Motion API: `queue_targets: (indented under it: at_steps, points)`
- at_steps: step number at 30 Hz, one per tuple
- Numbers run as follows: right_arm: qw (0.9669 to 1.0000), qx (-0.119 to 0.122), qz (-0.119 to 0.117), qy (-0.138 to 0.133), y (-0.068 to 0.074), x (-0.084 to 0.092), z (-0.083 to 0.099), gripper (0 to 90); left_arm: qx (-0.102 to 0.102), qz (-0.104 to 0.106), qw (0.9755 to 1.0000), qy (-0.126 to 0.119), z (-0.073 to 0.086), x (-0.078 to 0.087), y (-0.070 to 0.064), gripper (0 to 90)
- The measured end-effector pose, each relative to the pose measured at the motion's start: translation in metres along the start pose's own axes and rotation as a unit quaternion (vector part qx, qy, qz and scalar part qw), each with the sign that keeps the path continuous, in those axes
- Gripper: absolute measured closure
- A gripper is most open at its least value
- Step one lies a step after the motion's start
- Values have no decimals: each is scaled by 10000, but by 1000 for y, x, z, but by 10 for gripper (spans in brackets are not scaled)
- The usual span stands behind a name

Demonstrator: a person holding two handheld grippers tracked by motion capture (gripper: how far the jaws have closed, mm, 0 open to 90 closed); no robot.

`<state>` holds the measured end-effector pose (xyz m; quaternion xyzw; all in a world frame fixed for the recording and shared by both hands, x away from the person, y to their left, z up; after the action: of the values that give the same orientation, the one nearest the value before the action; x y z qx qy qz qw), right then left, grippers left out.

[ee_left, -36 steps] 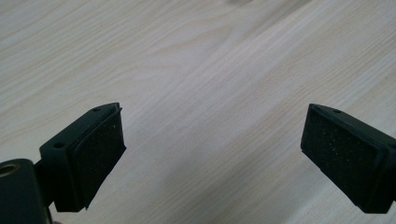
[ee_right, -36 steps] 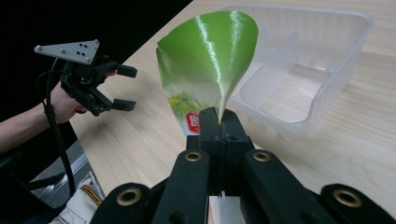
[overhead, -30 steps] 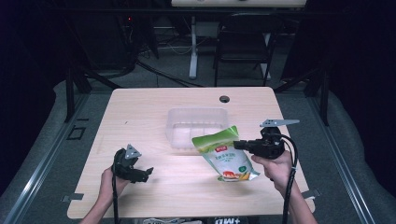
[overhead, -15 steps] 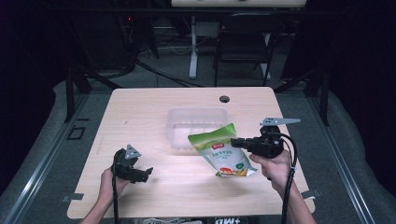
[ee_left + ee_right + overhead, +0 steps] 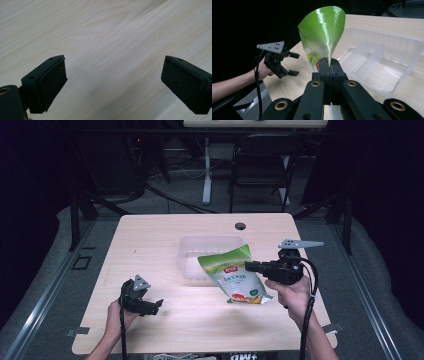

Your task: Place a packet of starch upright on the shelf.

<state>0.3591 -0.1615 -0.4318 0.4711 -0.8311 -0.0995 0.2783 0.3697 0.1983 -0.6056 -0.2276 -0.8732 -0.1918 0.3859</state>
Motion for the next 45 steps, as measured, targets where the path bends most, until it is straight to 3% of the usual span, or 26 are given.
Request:
queue_targets:
  at_steps: [12,29,45]
  points:
    - [9998,131,51,-118,5,3,-20,900,42,-16,10000,-20,0,-1,0,59]
    - [9989,120,212,-400,0,4,-56,900,22,2,10000,-13,0,-2,0,59]
    - [9942,150,901,-561,-20,2,-84,900,-1,21,10000,-9,0,-2,-1,59]
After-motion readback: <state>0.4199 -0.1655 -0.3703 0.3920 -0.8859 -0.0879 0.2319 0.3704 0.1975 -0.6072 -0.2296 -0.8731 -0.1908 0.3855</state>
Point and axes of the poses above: each handheld gripper's, and its own axes: x roughly backward along the jaws, z roughly out of its underside, y roughly to its left, the point moved 7 cm from there along -x, roughly forward along the jaws, and after that the axes turned 5 degrees about -z, right-handed, at the moved point
